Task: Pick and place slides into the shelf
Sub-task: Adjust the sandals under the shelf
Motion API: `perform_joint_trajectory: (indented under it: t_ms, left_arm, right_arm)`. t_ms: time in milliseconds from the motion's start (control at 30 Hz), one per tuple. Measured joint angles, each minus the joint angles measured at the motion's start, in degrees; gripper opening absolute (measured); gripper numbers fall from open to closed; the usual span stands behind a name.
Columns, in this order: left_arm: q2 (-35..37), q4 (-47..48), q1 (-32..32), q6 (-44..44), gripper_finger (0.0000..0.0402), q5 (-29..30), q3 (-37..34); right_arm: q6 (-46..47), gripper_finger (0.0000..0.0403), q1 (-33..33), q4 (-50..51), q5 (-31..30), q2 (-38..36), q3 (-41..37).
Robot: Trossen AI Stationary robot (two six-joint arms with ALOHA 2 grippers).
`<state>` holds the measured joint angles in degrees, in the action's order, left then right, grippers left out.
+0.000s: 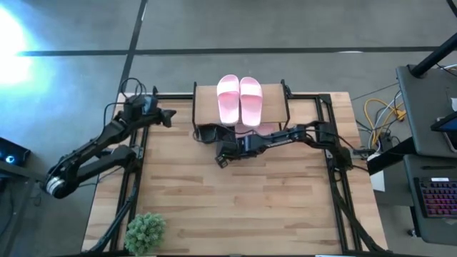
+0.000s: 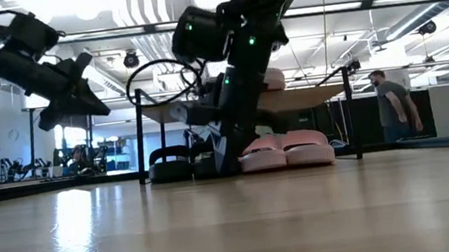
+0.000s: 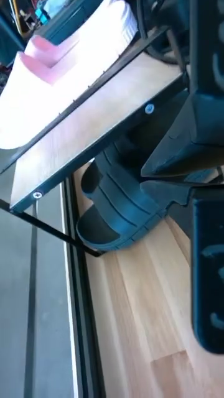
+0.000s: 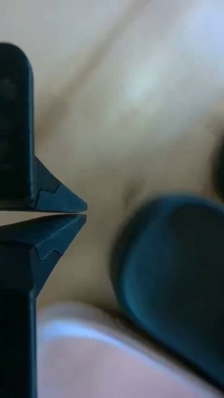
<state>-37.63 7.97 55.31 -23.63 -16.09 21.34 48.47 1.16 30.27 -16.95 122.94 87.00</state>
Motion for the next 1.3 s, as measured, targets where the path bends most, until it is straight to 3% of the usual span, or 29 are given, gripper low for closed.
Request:
perform_joint_trajectory:
  t_ms: [233, 367, 467, 733, 1133, 1300]
  left_arm:
    - [3.79, 2.16, 0.00, -0.03, 0.0008, -1.06, -0.15]
    - [4.36, 2.12, 0.00, -0.03, 0.0008, -1.17, -0.17]
    - [4.02, 2.10, 0.00, -0.03, 0.0008, -1.19, -0.17]
    - [1.57, 2.09, 0.00, -0.01, 0.0008, -1.98, -0.24]
    - [-0.68, 1.94, 0.02, 0.28, 0.0008, -3.43, -0.24]
    - [-0.65, 1.99, 0.02, 0.56, 0.0008, -4.62, -0.24]
  right_arm:
    - [-2.86, 0.0009, 1.28, -2.02, -8.96, 1.00, -0.04]
    - [-6.21, 0.0009, 2.33, -5.20, -9.88, 0.98, 0.10]
    - [-6.24, 0.0009, 2.65, -5.26, -7.67, 0.96, 0.50]
    - [-4.30, 0.0009, -0.46, 0.47, 6.15, 0.24, 0.55]
    - [16.01, 0.0008, -5.24, 17.49, 2.24, -1.20, 0.19]
    - [25.54, 0.0008, -7.92, 17.31, -4.01, -4.51, -2.40]
